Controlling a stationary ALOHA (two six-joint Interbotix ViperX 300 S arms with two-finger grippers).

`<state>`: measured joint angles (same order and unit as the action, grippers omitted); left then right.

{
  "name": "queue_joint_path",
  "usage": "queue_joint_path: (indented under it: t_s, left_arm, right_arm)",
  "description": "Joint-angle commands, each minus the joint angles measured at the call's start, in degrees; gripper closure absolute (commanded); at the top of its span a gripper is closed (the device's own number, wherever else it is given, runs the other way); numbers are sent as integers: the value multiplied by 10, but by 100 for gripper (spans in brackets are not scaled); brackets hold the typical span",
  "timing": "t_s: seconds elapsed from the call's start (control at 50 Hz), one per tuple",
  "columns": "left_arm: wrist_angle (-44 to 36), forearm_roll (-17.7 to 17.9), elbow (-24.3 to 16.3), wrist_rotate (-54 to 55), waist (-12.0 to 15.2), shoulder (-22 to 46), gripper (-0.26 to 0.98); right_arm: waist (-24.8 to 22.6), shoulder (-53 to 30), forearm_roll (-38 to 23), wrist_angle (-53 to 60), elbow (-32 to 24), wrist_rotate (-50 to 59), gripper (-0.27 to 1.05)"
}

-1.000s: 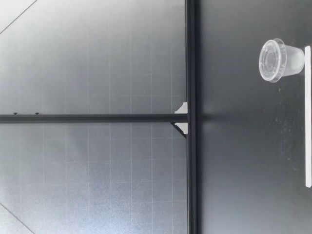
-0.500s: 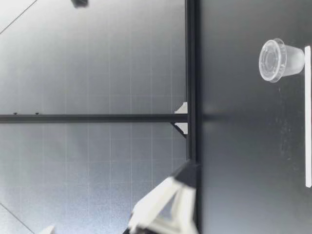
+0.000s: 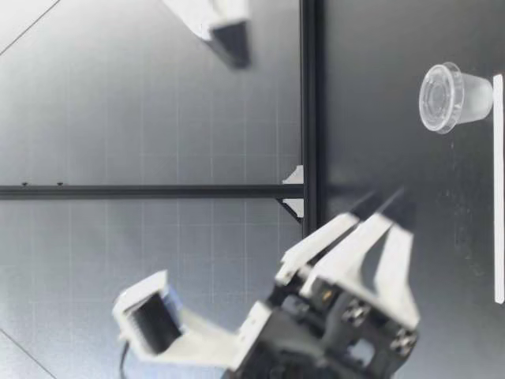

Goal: Pick up the plastic cup and open its lid.

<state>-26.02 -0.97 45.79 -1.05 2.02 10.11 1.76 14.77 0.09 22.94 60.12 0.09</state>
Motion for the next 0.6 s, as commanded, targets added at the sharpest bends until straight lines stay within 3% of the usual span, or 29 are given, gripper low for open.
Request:
queue_joint_path:
  t_s: [0.0, 0.58]
  left_arm:
    - [-18, -1, -20, -1, -1, 9, 18]
    - [-59, -1, -69, 0, -1, 94, 19]
  right_arm:
    - [4, -25, 1, -16, -25, -1, 96]
    - [36, -116, 2, -73, -51, -1, 96]
